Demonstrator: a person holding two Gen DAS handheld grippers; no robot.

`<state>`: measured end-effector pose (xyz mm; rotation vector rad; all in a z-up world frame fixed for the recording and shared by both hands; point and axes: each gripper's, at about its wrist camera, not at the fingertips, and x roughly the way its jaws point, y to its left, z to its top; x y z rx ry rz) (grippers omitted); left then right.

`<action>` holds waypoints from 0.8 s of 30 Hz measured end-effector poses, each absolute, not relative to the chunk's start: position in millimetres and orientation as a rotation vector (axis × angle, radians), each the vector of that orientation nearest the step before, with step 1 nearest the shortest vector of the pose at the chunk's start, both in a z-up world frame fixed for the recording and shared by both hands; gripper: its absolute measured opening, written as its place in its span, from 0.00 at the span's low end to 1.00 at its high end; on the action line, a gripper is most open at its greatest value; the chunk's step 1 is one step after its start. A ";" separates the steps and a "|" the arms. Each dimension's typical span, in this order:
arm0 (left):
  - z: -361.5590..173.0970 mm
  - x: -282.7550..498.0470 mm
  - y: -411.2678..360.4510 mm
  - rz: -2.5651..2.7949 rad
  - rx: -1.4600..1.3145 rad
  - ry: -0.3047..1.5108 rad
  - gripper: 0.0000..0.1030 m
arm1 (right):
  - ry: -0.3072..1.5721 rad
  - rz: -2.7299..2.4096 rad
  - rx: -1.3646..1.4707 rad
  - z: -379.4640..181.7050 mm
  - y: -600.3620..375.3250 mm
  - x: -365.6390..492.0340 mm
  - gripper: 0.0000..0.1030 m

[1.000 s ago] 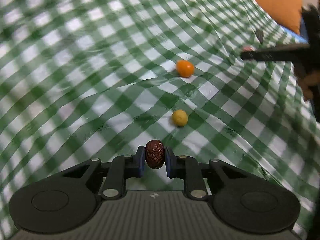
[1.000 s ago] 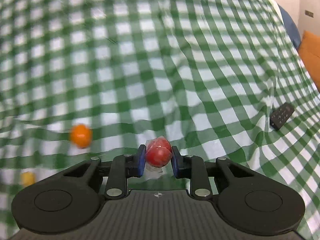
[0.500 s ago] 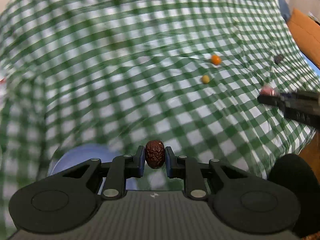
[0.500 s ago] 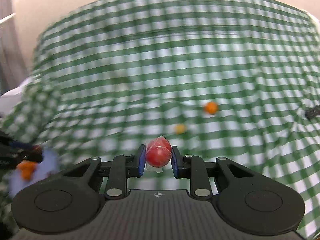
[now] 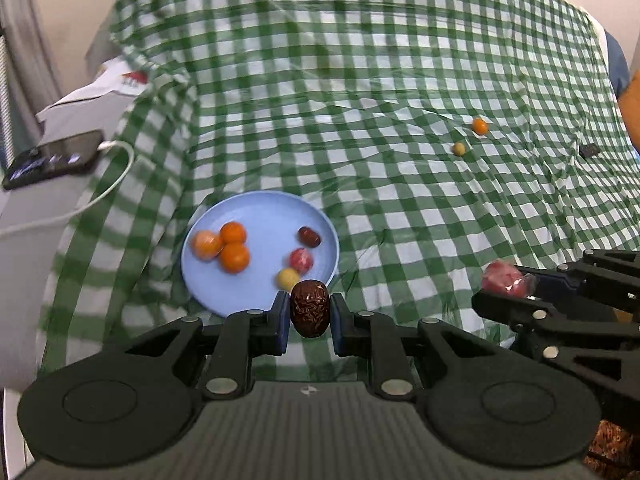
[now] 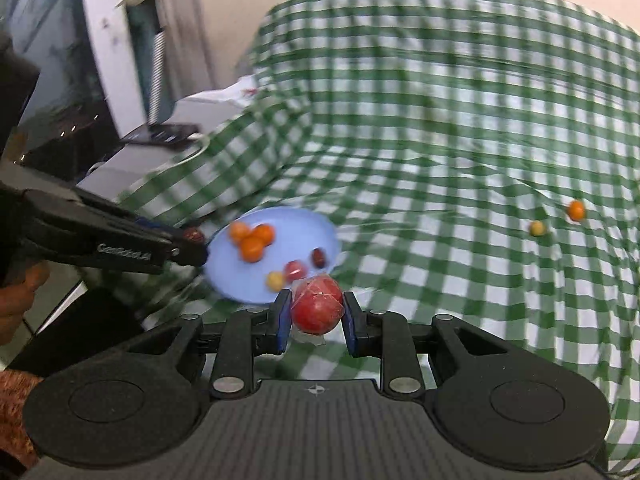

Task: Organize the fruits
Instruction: 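Carry both fruits over the blue plate and open both tools to drop them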

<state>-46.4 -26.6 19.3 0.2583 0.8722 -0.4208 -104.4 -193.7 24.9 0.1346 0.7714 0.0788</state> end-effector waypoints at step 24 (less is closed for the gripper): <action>23.3 -66.6 0.7 -0.378 0.198 0.850 0.22 | 0.783 0.099 0.022 35.7 -152.6 -115.2 0.27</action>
